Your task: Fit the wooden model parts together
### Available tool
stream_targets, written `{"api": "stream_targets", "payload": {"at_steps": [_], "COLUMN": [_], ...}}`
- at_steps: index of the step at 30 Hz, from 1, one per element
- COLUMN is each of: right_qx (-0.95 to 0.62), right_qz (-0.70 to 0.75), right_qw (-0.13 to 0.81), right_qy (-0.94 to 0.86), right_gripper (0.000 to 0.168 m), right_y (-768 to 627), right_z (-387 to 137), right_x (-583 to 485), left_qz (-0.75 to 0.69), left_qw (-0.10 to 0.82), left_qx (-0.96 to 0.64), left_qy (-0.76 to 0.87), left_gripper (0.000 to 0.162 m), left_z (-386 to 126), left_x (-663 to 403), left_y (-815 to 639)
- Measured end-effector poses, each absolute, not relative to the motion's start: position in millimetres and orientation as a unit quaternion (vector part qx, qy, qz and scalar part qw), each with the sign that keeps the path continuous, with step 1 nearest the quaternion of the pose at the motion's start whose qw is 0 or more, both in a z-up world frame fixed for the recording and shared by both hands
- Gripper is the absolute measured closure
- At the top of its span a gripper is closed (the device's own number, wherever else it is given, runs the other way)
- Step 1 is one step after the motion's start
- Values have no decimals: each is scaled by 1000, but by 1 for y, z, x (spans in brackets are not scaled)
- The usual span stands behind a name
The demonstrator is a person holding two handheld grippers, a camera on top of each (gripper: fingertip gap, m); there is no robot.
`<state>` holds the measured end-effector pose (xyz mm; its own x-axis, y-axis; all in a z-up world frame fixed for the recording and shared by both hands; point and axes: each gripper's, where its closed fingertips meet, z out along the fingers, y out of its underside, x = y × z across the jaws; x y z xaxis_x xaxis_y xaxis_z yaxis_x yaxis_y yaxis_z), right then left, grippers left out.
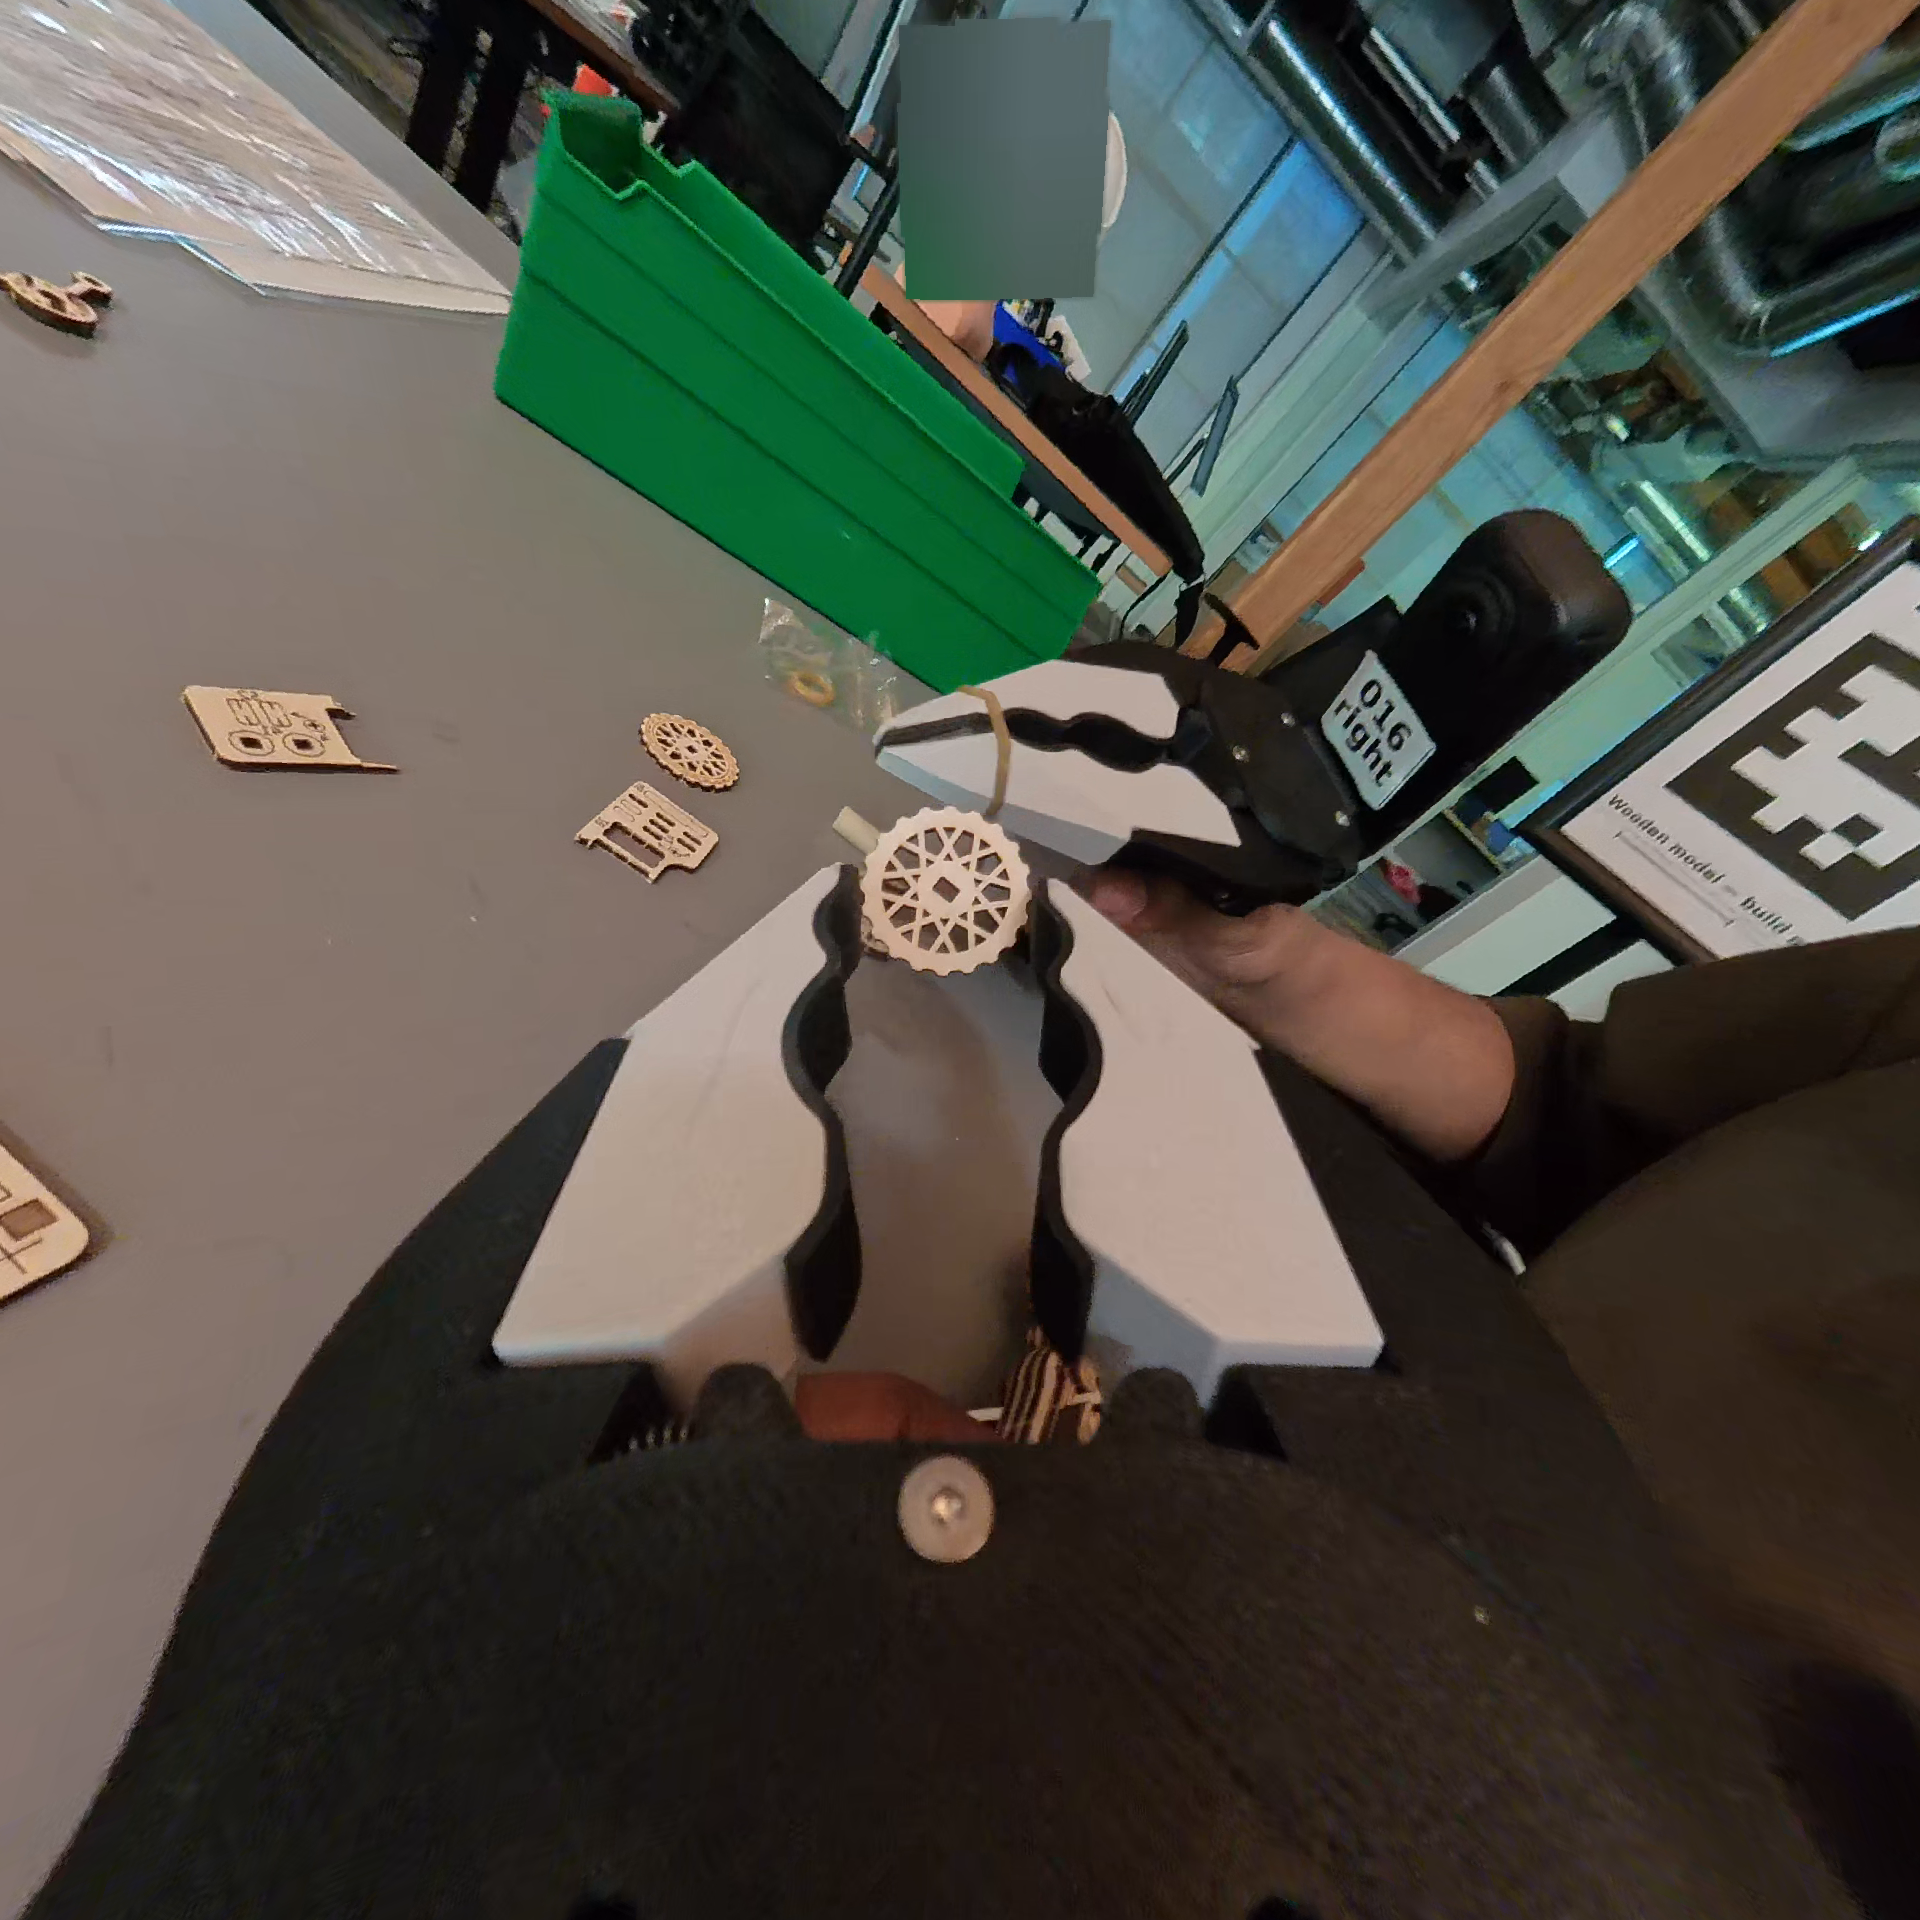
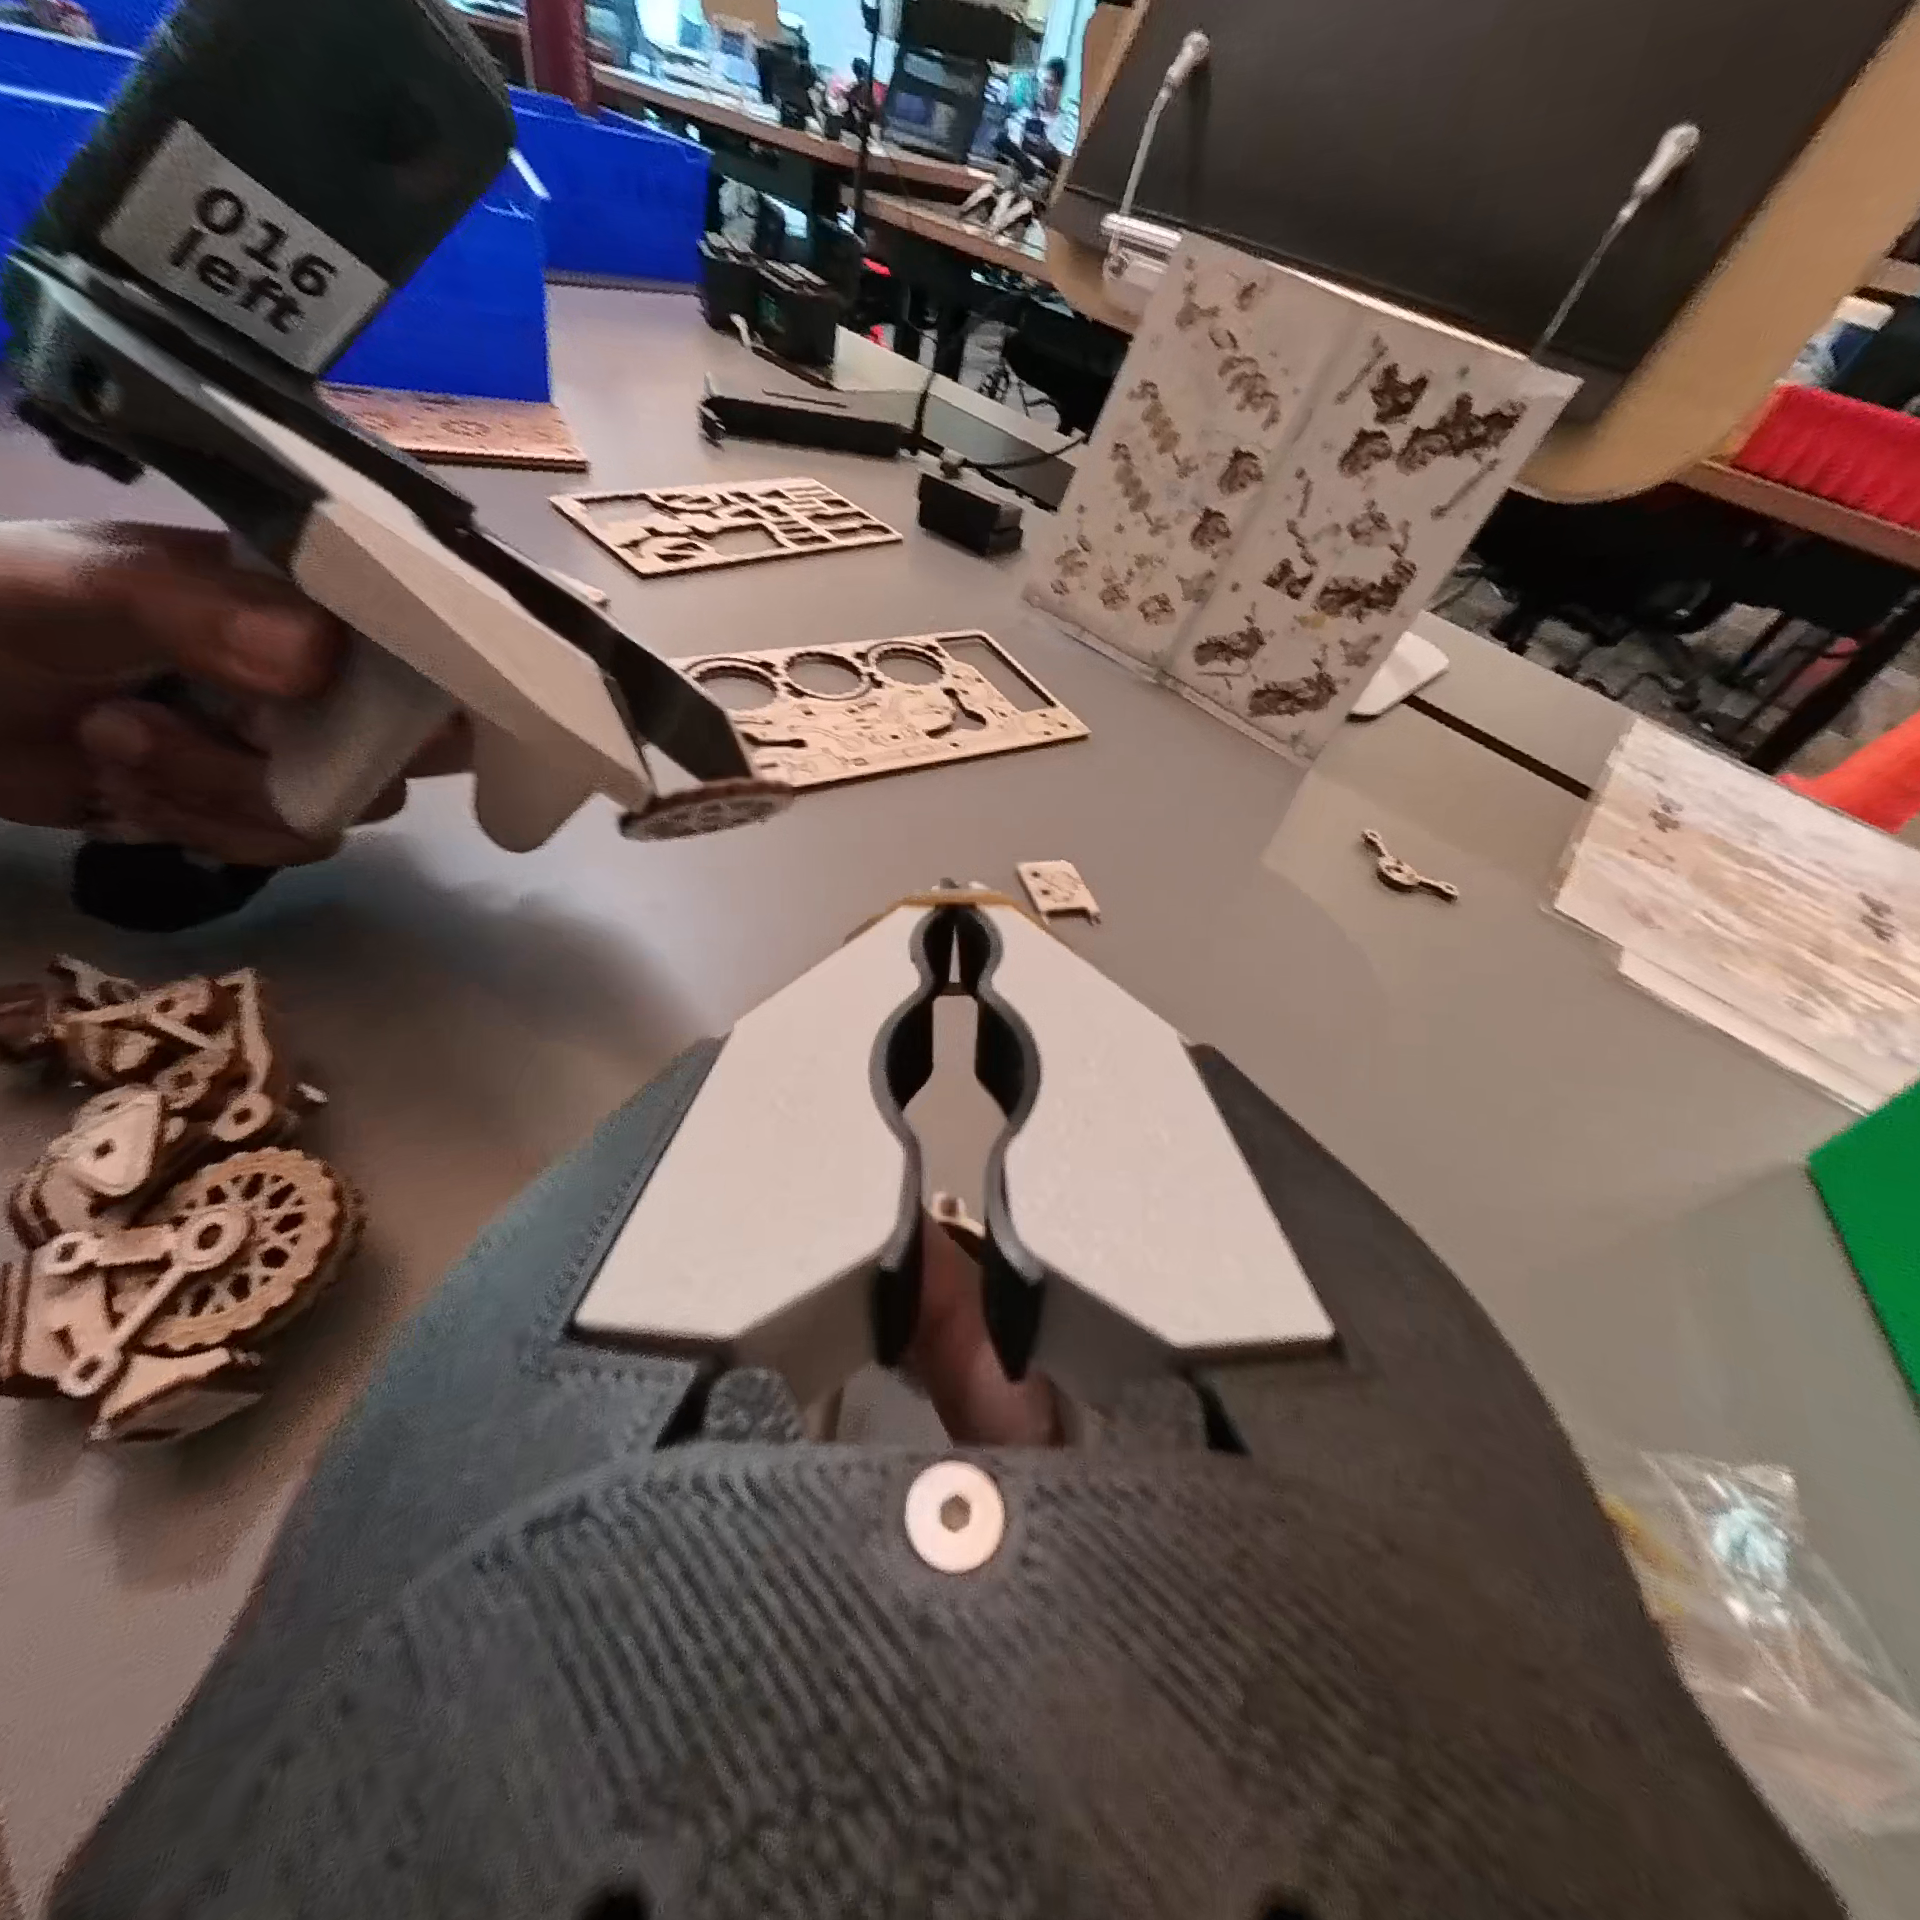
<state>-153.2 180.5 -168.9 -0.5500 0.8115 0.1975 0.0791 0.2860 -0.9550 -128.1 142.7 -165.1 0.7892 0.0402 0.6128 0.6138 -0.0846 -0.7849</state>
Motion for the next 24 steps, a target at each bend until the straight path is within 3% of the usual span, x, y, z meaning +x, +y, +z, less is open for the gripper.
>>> {"api": "stream_targets", "payload": {"at_steps": [10,24], "right_qx": [-252,-227], "right_qz": [601,641], "right_qw": [319,305], "right_qy": [-688,-667], "right_gripper": [168,168], "right_y": [146,132], "right_z": [-143,-126], "right_x": [-130,-116], "left_qz": [-245,-491], "left_qw": [666,672], "left_qx": [-673,-503], "left_qy": [-211,-235], "left_gripper": [132,132], "left_z": [-151,-117], "left_x": [-122,-111], "left_y": [141,134]}}
